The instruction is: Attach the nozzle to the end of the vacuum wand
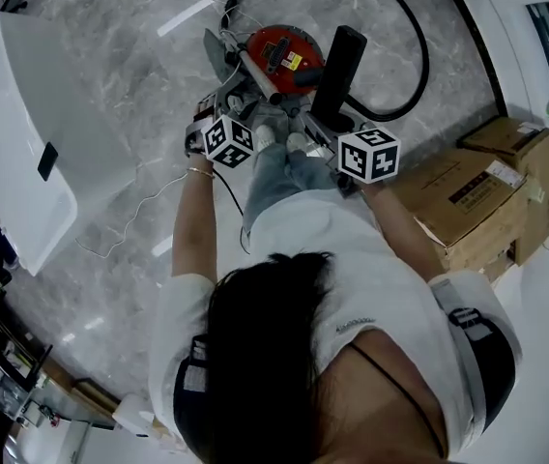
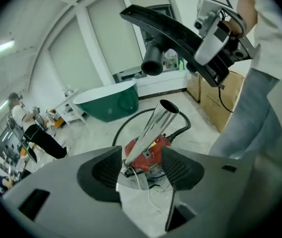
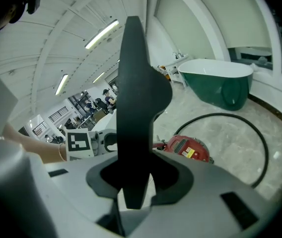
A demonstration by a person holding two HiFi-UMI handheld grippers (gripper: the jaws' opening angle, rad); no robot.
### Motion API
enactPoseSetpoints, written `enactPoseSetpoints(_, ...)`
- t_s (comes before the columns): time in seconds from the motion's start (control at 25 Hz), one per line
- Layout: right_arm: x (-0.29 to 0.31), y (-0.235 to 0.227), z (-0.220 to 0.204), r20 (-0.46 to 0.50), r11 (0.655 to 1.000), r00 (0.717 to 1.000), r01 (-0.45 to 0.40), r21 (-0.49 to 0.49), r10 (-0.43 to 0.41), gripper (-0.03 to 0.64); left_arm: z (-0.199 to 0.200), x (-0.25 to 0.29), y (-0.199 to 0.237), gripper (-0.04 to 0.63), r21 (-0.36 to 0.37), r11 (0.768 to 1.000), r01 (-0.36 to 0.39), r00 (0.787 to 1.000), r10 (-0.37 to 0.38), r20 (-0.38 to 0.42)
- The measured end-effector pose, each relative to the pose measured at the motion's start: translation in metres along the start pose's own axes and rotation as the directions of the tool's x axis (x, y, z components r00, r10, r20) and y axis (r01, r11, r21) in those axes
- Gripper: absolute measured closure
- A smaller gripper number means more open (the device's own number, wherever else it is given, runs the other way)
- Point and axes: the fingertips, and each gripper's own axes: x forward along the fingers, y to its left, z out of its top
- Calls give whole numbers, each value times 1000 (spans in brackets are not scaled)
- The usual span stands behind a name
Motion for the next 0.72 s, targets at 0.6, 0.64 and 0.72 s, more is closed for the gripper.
enactPoseSetpoints(0.6,1,-13,17,52,995,997,52,85,-56,496,13,48,-13,348,528,829,185,978,-209,-14)
enactPoseSetpoints(0.64,1,-14,17,54,994,997,56,89,-61,496,14,52,-17,348,544,815,198,974,-226,-16)
enactPoseSetpoints(0.72,0,-17,19,57,993,996,62,100,-68,495,19,58,-24,348,552,805,215,967,-254,-5)
